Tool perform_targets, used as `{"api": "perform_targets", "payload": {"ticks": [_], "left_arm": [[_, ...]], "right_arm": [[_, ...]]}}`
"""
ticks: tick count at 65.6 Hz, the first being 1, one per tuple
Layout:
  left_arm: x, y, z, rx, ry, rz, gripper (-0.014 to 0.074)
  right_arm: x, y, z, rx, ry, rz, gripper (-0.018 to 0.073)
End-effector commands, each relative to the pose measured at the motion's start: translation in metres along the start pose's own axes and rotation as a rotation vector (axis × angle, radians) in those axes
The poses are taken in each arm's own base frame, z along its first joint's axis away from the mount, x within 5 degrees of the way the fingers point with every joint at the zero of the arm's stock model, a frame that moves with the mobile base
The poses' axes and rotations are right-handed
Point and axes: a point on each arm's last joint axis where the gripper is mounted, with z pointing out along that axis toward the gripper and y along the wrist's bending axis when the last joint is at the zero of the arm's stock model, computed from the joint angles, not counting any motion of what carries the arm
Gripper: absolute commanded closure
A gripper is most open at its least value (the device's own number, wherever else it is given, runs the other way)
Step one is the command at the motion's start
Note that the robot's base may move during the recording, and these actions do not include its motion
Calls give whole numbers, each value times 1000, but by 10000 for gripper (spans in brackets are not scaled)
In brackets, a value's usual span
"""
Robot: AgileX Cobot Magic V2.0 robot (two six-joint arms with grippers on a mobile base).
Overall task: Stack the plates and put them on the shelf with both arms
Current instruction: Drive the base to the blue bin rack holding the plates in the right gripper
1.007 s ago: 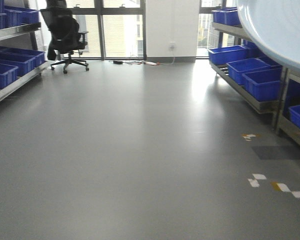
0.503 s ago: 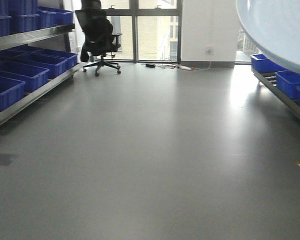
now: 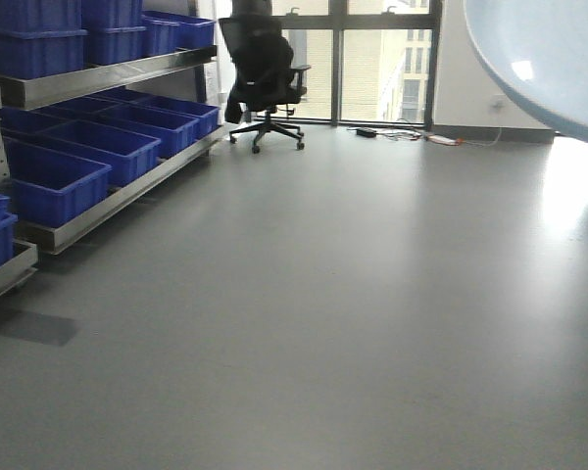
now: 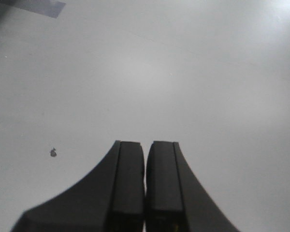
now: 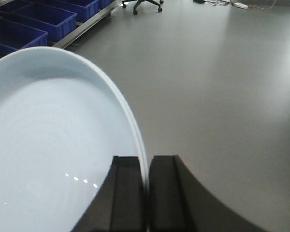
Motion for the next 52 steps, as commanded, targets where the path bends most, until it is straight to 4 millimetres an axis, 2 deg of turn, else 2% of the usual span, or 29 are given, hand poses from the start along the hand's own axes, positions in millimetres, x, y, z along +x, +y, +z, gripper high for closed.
{"api": "perform_targets", "payload": {"ticks": [1, 52], "left_arm": [[-15, -2, -5, 13, -103, -12, 493], [-15, -2, -5, 13, -103, -12, 493]], "right_arm": [[-18, 0, -4, 3, -127, 9, 503], [-18, 0, -4, 3, -127, 9, 503]]}}
